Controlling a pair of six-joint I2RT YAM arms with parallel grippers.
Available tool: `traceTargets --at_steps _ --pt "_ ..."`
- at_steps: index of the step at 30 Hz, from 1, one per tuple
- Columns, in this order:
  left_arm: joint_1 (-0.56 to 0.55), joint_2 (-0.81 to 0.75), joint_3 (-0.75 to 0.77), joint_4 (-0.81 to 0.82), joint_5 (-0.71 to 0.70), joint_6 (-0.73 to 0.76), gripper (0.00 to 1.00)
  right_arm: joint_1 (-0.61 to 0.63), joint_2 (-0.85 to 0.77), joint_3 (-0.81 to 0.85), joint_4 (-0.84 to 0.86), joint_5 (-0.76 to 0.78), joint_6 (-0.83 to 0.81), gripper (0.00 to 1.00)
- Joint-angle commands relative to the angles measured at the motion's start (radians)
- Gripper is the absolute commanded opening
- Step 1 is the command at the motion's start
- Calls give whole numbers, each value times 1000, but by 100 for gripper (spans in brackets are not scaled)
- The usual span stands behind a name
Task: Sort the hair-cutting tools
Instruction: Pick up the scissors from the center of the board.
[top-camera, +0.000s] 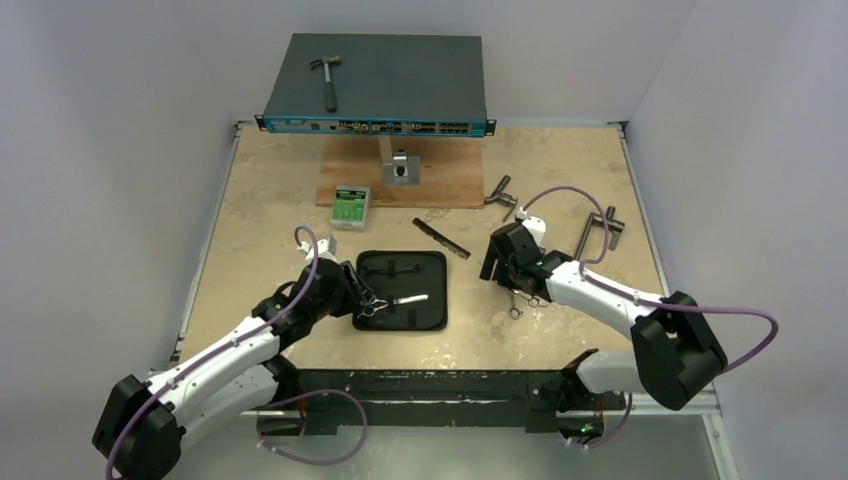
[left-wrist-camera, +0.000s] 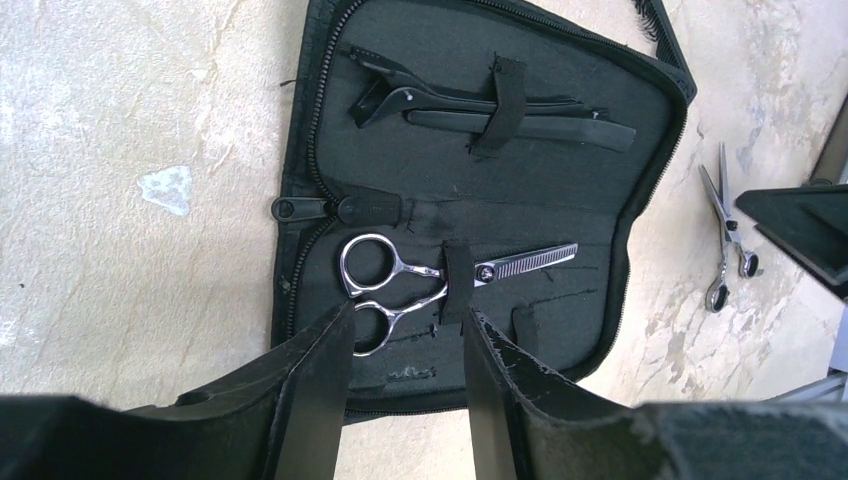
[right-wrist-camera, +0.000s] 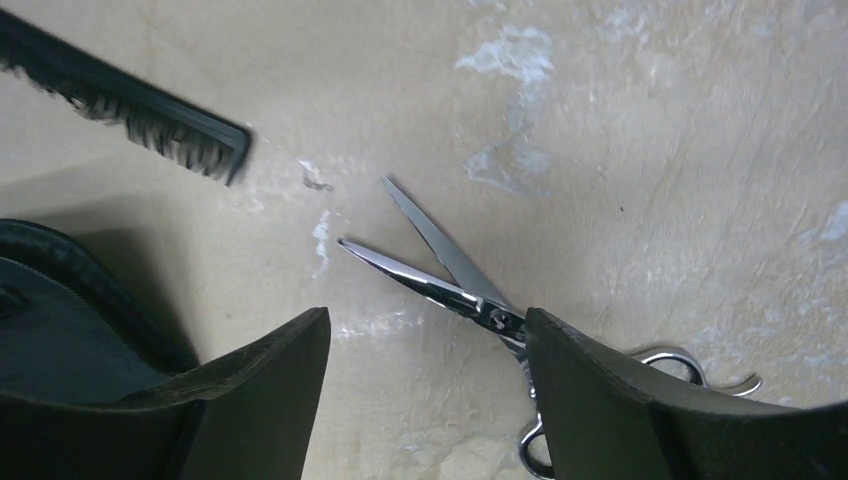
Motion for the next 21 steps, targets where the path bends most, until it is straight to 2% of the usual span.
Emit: traceTargets --at_steps 1,12,16,21 --pt "5 -4 17 44 21 -4 43 1 6 -56 -4 -21 91 71" --pt "5 -19 6 46 31 -7 43 31 19 -146 106 -166 178 68" --pt "6 -15 6 51 37 -12 43 108 76 -100 141 -181 222 68" --pt "4 -11 6 46 41 -15 43 139 162 -18 167 -189 219 68"
